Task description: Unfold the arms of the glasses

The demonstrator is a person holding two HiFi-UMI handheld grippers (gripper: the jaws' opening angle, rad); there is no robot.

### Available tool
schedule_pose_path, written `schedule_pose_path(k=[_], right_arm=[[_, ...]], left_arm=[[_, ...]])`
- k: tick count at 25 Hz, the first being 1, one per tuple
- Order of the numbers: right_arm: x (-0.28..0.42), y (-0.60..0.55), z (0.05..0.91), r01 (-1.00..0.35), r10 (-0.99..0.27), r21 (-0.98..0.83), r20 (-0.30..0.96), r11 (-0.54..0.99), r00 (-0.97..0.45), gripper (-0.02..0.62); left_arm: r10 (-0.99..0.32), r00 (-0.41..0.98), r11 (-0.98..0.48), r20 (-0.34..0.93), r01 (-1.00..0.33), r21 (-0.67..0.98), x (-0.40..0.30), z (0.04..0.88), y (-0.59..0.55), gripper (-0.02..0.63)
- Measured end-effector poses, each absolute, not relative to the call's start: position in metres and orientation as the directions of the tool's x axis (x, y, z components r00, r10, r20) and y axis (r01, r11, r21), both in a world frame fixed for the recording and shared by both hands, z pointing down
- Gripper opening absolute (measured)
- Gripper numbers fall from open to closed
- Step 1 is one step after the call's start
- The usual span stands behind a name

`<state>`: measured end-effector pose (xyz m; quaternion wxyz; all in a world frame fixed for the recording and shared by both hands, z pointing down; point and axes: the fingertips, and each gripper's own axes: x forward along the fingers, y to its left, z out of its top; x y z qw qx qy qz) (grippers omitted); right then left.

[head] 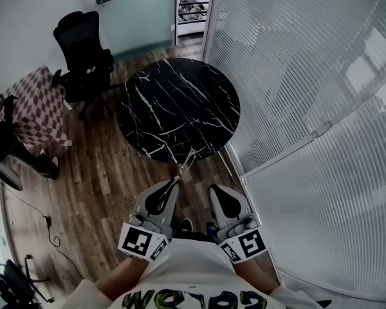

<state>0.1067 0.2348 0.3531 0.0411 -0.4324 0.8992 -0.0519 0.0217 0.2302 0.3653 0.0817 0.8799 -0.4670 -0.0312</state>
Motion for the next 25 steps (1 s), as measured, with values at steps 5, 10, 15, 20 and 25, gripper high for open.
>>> schedule_pose_path(k=[5, 10, 15, 20, 25], right_arm=[[0.104, 0.215, 0.362, -0.772, -0.780, -0.133, -0.013, 0.622, -0.626, 0.002], [0.096, 0.182, 0.368, -0.774, -0.781, -0.136, -0.001, 0.619, -0.625, 0.002], [0.080, 0.135, 0.368, -0.774, -0.779, -0.123, 0.004, 0.621, -0.626, 0.002], [0.054, 0.083, 0.356, -0.778, -0.783, -0.105, -0.005, 0.619, -0.622, 0.002], [0.029, 0.038, 0.353, -0.777, -0.781, -0.103, 0.003, 0.621, -0.624, 0.002]], left_arm=[[-0.829, 0.559, -0.544, 0.029, -0.817, 0.188, 0.016, 0.373, 0.210, 0.011], [-0.825, 0.564, -0.548, 0.028, -0.812, 0.203, 0.009, 0.378, 0.175, 0.011], [-0.813, 0.582, -0.567, 0.011, -0.797, 0.209, -0.002, 0.376, 0.128, 0.011], [-0.801, 0.598, -0.584, -0.002, -0.782, 0.216, -0.026, 0.367, 0.078, 0.011], [-0.793, 0.609, -0.595, -0.006, -0.773, 0.221, -0.049, 0.361, 0.036, 0.011]])
